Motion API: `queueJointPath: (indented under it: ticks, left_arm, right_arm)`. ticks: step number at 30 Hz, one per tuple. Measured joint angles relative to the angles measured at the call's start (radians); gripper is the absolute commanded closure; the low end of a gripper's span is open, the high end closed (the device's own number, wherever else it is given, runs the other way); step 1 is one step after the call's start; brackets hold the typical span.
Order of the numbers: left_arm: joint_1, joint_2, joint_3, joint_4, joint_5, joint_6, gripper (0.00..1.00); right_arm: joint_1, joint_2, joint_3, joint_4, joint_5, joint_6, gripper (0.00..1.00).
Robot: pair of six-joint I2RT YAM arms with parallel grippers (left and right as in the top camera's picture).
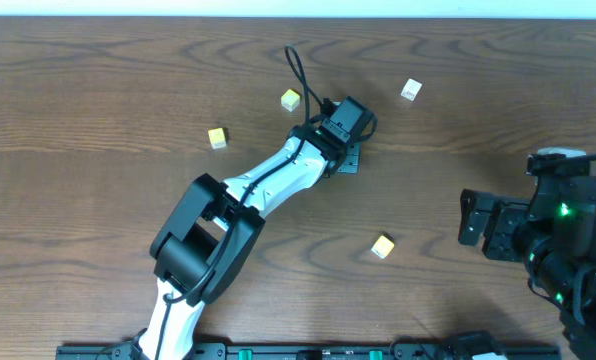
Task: Spell out Ai2
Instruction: 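Carry the '2' block and place it right of the 'I' block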
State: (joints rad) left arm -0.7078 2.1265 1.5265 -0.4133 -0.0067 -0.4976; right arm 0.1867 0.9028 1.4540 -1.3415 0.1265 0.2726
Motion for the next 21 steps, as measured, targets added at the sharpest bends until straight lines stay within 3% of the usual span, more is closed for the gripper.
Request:
queueJointPath:
  ticks: [11,15,17,21]
  left_arm:
    - [0.0,0.023,0.0,0.006,0.0,0.0,0.89]
    - [0.0,0.031,0.0,0.016,0.0,0.0,0.82]
    - [0.0,0.032,0.0,0.024,0.0,0.0,0.7]
    - [0.0,0.032,0.0,0.026,0.0,0.0,0.68]
  right_arm:
    - [0.0,0.0,0.0,0.004,0.0,0.0,0.01]
    - [0.0,0.0,0.0,0.005,0.0,0.0,0.01]
    - [0.0,0.0,0.0,0.005,0.0,0.0,0.01]
    - [0.0,0.0,0.0,0.006,0.0,0.0,0.01]
